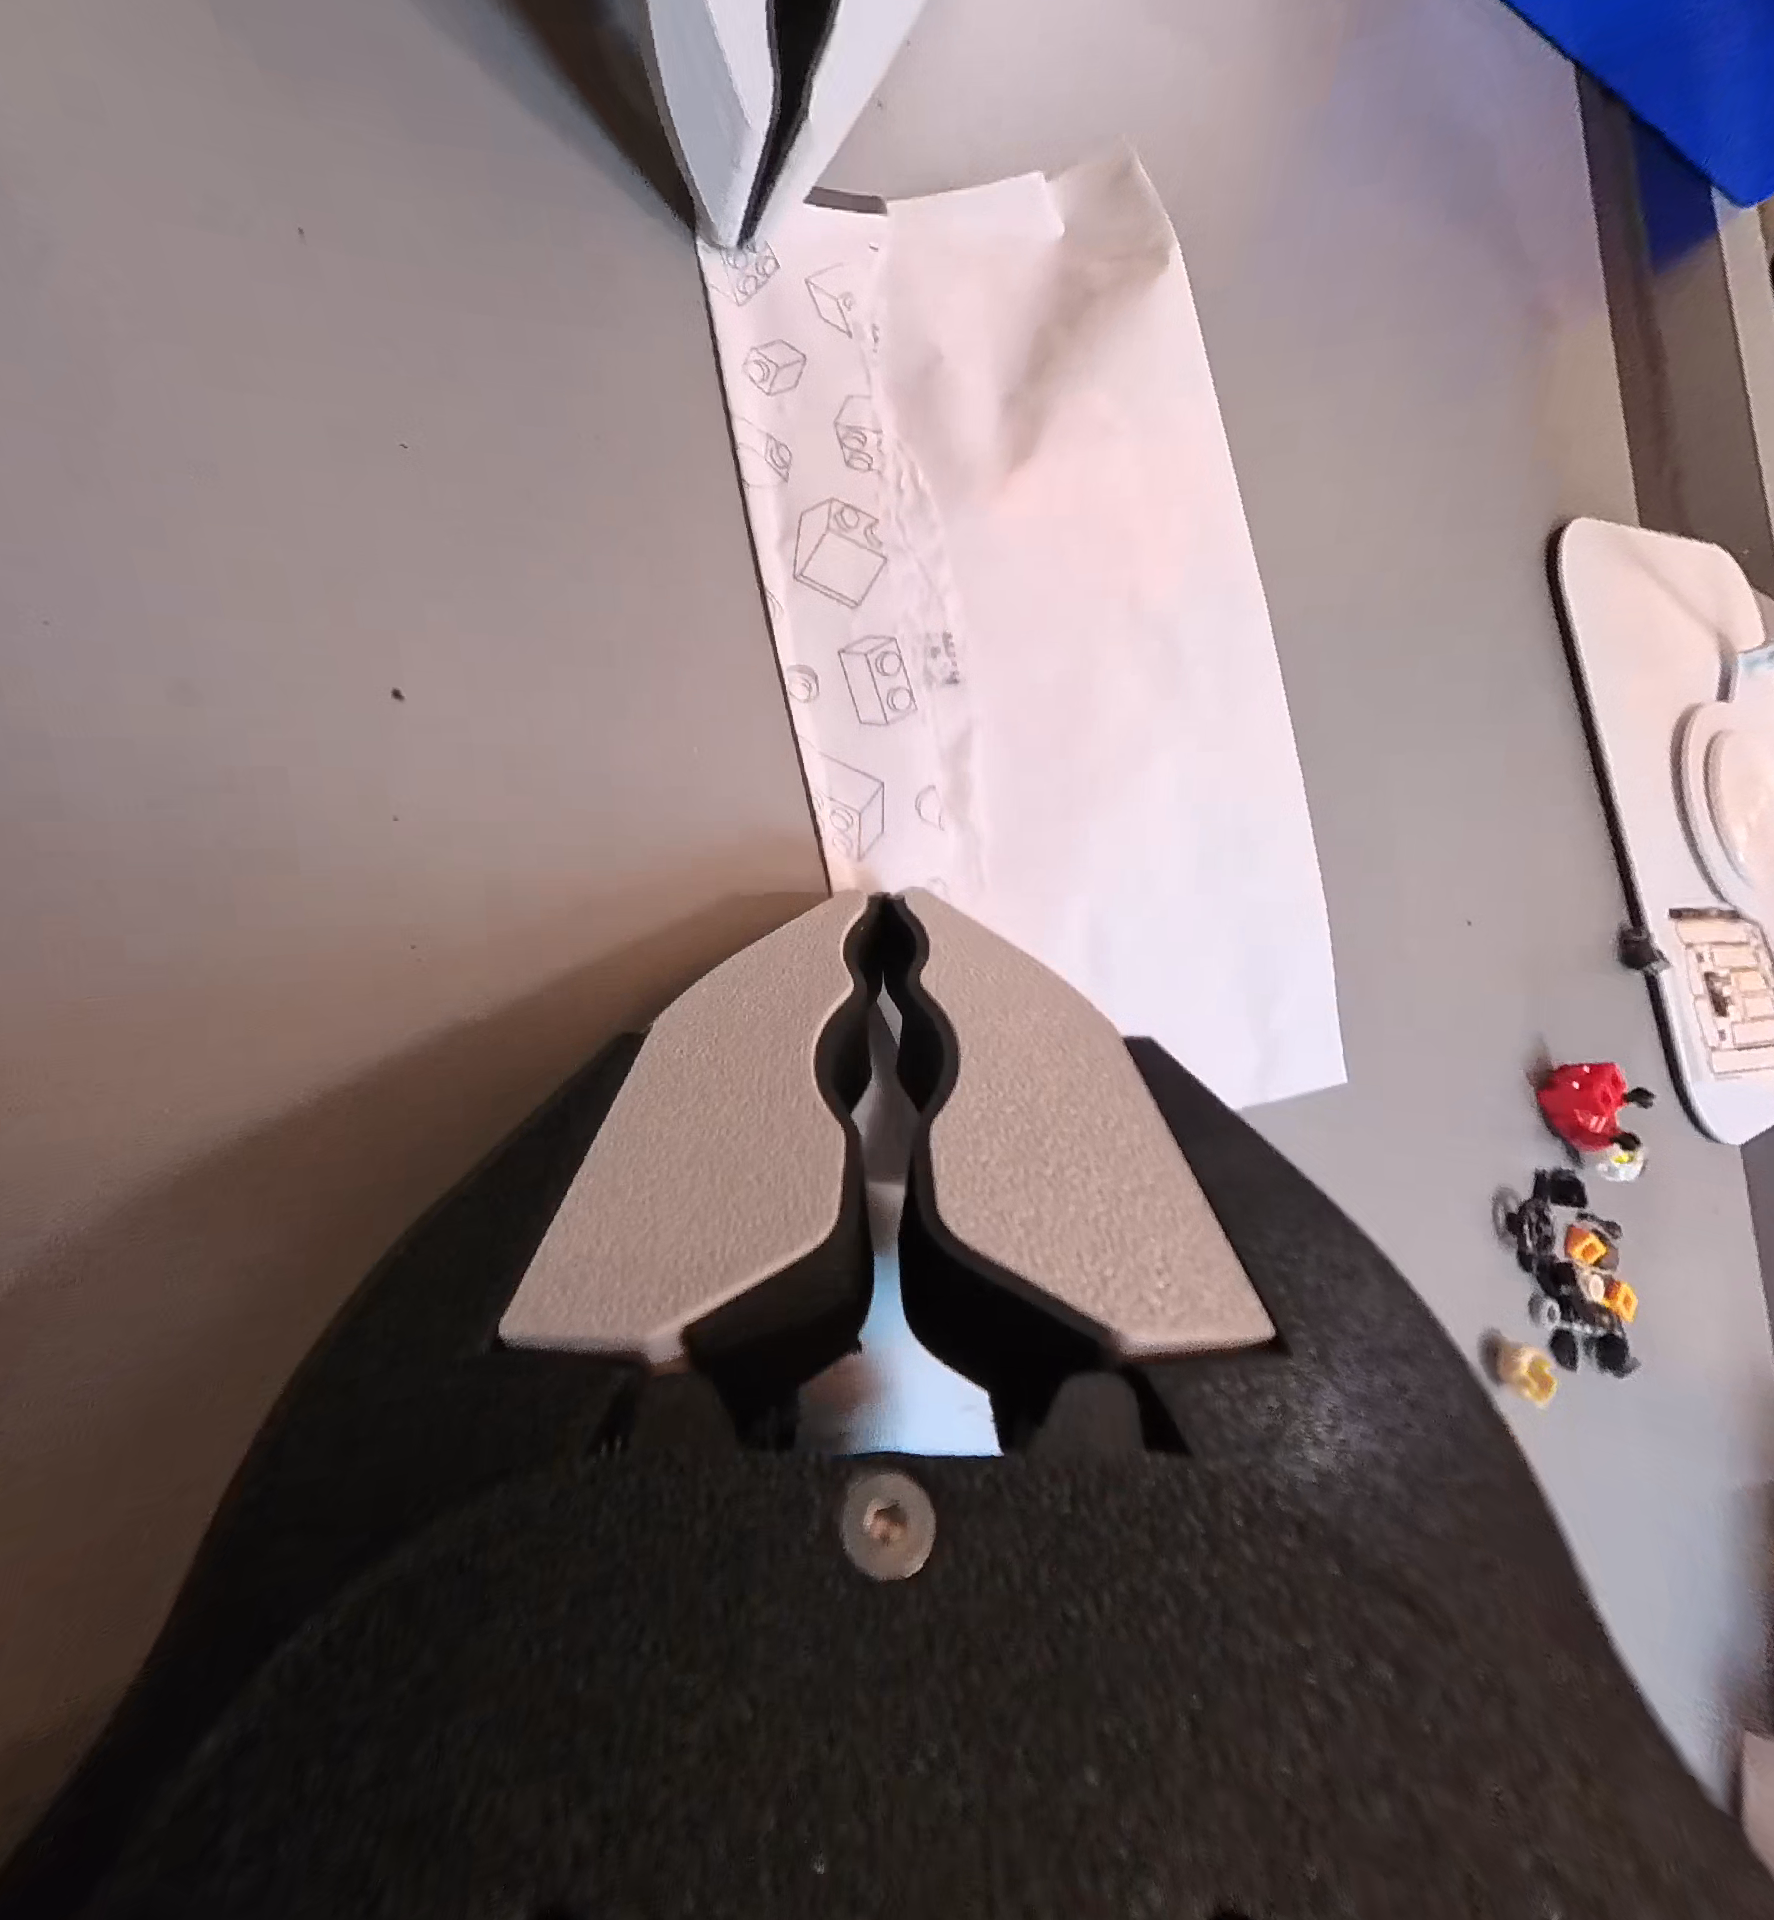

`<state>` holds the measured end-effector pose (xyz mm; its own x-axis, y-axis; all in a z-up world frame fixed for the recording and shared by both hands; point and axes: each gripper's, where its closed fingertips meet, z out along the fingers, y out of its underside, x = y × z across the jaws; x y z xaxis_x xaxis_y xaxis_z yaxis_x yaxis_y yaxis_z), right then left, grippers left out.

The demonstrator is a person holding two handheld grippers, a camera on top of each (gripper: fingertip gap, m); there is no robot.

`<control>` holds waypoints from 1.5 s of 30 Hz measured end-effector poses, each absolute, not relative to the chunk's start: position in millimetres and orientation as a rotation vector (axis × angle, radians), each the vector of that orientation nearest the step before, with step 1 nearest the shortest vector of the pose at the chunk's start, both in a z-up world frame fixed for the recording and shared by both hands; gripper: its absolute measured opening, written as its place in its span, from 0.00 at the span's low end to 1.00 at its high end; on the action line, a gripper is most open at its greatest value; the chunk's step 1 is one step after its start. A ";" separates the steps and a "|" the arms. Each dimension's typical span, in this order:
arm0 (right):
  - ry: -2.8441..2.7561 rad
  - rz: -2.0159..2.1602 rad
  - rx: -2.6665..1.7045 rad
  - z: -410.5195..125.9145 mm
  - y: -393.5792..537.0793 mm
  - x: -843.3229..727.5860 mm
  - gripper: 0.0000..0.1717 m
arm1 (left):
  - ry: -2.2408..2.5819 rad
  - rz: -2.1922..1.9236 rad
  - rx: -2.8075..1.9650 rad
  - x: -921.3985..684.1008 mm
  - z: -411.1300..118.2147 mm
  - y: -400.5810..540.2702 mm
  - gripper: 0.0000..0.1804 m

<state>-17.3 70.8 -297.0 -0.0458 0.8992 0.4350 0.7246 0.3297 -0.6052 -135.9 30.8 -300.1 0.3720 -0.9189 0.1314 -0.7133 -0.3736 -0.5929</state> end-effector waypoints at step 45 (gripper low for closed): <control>-2.038 -0.010 -1.148 -287.8 80.5 16.3 0.15 | 1.415 -0.492 -1.909 -121.7 -266.0 25.0 0.33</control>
